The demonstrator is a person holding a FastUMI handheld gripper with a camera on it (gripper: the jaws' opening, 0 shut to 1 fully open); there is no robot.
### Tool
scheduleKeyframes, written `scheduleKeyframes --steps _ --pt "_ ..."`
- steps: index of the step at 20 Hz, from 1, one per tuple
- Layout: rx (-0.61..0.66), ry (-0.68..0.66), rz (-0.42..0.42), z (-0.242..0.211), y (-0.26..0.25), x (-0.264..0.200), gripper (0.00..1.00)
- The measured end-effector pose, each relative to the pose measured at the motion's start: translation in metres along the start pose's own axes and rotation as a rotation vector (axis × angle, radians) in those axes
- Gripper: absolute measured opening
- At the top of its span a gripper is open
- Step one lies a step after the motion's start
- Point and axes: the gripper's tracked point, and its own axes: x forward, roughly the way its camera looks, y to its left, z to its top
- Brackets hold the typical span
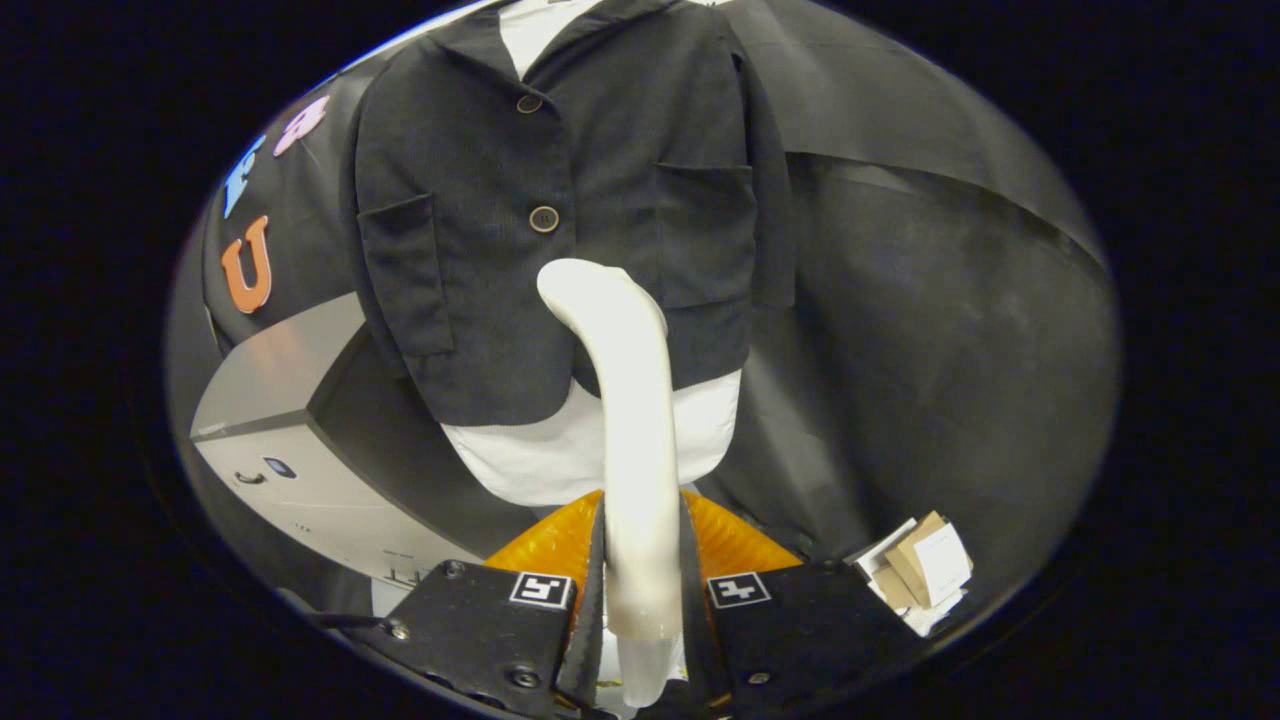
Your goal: Iron the clothes twice with a garment steamer, once on the left side and once on the right side.
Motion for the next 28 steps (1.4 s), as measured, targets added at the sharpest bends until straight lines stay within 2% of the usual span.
scheduleKeyframes --steps 4,8,12,17,23,28 --pt "0.023 -0.017 -0.015 -0.022 0.009 -0.032 0.36" --pt "0.024 -0.046 -0.013 -0.049 0.026 -0.084 0.36" --pt "0.0 -0.07 0.015 -0.079 0.052 -0.142 0.36" --pt "-0.057 -0.068 0.092 -0.118 0.091 -0.195 0.36" --pt "-0.184 -0.003 0.208 -0.181 0.143 -0.223 0.36" --pt "-0.222 0.039 0.241 -0.206 0.158 -0.228 0.36"
